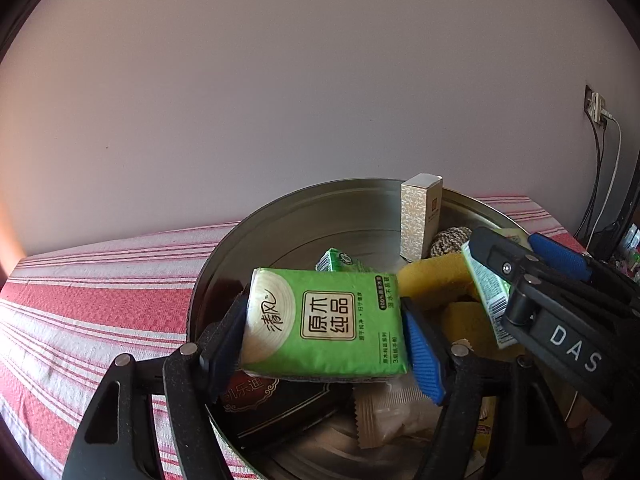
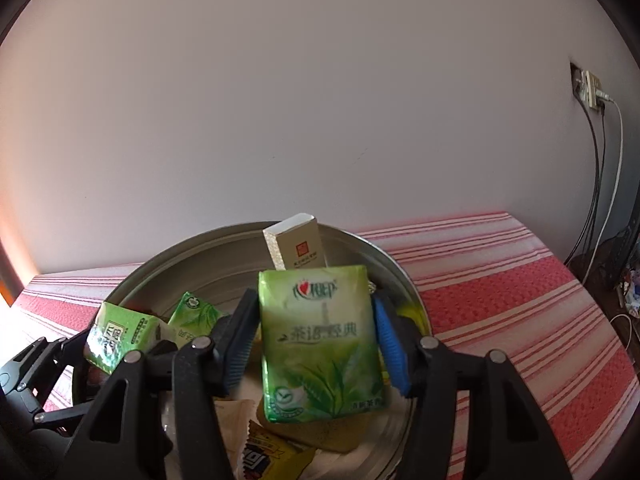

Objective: Organize objects

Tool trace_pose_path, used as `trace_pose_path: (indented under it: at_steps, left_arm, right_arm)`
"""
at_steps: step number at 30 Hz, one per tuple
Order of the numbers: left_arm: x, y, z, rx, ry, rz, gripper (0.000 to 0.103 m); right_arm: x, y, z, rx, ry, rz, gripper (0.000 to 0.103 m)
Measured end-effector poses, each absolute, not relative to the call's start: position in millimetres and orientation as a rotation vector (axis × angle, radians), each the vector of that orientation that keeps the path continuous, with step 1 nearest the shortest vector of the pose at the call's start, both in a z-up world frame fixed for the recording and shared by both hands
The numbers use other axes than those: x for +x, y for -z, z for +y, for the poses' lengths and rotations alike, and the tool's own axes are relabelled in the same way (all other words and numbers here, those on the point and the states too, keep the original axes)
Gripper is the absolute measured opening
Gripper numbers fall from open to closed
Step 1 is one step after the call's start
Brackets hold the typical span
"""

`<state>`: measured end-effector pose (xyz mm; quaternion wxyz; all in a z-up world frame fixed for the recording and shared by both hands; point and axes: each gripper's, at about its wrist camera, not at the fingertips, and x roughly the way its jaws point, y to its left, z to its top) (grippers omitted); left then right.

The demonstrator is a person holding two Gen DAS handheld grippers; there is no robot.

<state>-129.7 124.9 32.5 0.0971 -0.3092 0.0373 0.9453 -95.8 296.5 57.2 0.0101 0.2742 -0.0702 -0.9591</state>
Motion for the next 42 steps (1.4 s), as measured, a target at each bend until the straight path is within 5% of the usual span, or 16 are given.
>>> trace_pose_path:
  at_steps: [4, 6, 29, 42]
  left_arm:
    - [-120.7, -39.4, 126.8, -0.829, -2.840, 0.111, 0.102]
    - [-119.5, -39.9, 128.7, -0.822, -2.862, 0.129, 0.102]
    - [-119.2, -31.8, 123.6, -0.803, -2.915, 0.091, 0.102]
    - [-96.8, -34.1, 108.8, -0.741, -2.975, 0.081, 0.102]
  right_arm:
    - [-88.7, -62.8, 293.6, 0.800, 2.917, -0.294, 0.096]
    - [-83.1, -66.8, 291.2, 0.750, 2.927, -0.289, 0.100]
    - [-65.7, -77.4, 302.6, 0.596, 3.103, -0.288, 0.103]
    - [-56.1, -76.7, 277.5, 0.505, 3.187, -0.066, 0.103]
